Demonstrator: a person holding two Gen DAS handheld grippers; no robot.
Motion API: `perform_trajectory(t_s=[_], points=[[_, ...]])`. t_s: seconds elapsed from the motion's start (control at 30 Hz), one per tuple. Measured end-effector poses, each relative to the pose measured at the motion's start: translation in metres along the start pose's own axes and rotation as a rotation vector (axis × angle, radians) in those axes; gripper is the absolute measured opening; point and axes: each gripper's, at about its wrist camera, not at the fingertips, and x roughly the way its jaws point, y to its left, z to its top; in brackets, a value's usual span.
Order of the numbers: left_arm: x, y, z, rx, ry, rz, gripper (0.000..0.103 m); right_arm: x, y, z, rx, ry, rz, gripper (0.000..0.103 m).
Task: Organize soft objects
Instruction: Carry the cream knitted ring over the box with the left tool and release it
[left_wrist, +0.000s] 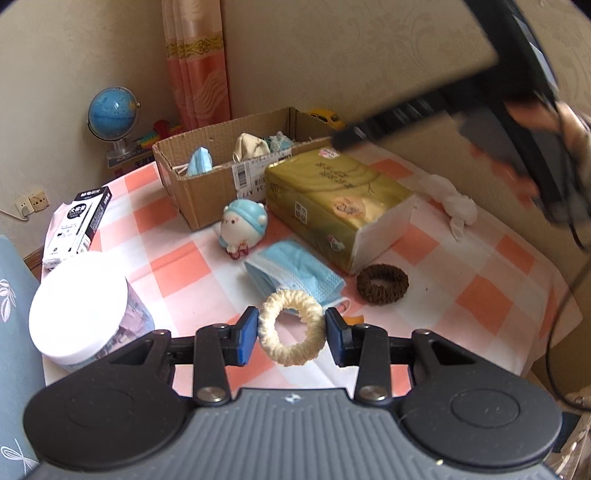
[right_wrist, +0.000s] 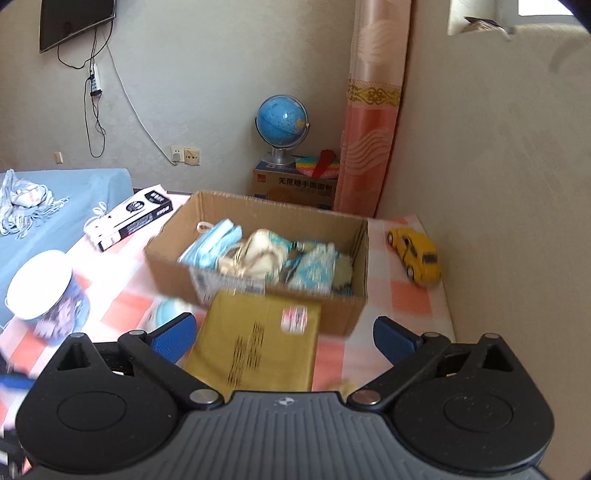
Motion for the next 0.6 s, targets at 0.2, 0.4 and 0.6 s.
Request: perform_trajectory(t_s=[0.2, 0.4, 0.6], points=[[0.000, 0.002, 0.018, 0.005, -0.008, 0.028, 0.038, -0.025, 0.004, -0.041, 0.030, -0.018, -0.055, 0.103], [0.008, 0.009, 0.052, 0.019, -0.031, 0.055, 0.038, -0.045, 0.006, -0.074, 0.069, -0.023, -0.044, 0.103], [0.032, 0.025, 0.099, 0.002, -0.058, 0.090, 0.038, -0.064, 0.010, -0.090, 0.082, -0.043, -0.024, 0.103]])
